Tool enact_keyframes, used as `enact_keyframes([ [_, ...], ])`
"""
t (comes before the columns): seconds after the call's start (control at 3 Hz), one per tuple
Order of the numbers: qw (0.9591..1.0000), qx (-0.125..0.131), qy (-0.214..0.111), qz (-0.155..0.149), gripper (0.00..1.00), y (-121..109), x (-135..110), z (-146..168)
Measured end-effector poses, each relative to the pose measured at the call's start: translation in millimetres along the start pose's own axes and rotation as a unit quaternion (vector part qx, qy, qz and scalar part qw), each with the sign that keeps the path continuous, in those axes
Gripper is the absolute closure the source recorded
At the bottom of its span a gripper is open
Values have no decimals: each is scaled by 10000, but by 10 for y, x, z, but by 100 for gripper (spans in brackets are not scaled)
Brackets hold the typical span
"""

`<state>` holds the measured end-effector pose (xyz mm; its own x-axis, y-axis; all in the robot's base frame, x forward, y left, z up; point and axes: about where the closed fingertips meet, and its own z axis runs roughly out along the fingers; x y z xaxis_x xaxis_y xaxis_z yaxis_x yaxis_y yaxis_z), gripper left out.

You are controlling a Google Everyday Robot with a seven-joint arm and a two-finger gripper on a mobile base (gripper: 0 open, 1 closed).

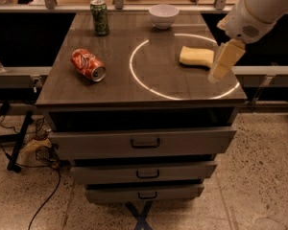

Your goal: Move sponge near green can

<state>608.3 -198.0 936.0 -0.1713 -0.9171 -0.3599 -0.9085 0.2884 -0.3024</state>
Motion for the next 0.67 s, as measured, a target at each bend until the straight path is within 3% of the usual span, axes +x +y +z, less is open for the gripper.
enact_keyframes([
  [0.33, 9993, 115, -258, 260, 0, -481, -19, 451],
  [0.67, 9960, 189, -468, 732, 0, -937, 46, 966],
])
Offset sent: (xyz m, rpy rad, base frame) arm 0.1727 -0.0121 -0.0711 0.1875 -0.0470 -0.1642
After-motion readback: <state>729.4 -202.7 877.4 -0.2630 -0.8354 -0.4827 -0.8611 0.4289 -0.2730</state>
